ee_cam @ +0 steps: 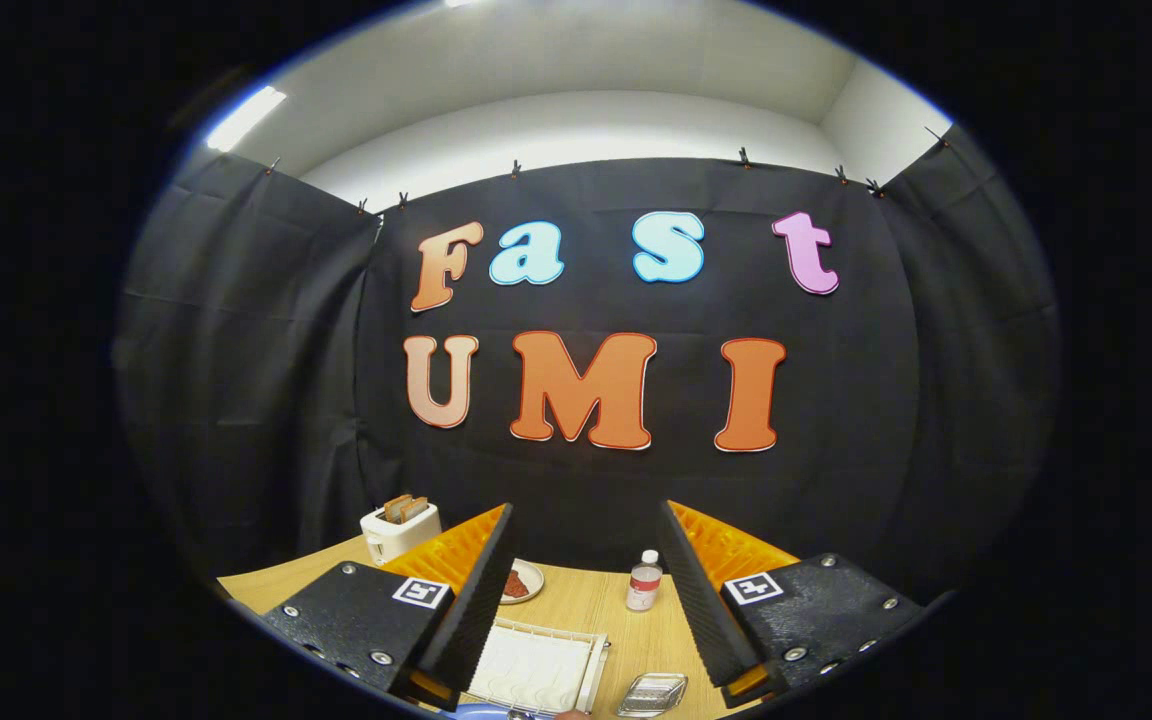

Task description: Take the plate from the dish rack, then take the spoon from the basket and place it into the plate.

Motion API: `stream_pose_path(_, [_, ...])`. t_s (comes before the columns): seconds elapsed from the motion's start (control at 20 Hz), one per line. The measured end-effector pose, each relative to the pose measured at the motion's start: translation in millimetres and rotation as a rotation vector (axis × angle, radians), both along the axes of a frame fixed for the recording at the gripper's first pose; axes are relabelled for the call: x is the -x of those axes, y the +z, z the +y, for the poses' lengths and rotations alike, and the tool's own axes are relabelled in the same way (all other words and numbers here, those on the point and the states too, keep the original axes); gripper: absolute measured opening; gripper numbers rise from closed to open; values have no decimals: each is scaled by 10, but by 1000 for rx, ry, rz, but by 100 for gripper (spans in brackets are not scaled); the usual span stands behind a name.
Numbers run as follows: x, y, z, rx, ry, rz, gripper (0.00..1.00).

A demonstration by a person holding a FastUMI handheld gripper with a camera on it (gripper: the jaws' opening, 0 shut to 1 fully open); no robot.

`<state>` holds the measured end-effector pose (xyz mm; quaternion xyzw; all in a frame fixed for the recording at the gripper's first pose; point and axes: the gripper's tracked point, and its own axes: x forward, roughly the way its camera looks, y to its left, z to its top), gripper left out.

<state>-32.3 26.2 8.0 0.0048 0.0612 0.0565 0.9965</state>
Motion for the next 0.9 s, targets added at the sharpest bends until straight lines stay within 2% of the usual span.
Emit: stream_pose_path(0.9, [2,237,-7,15,30,-111,86])
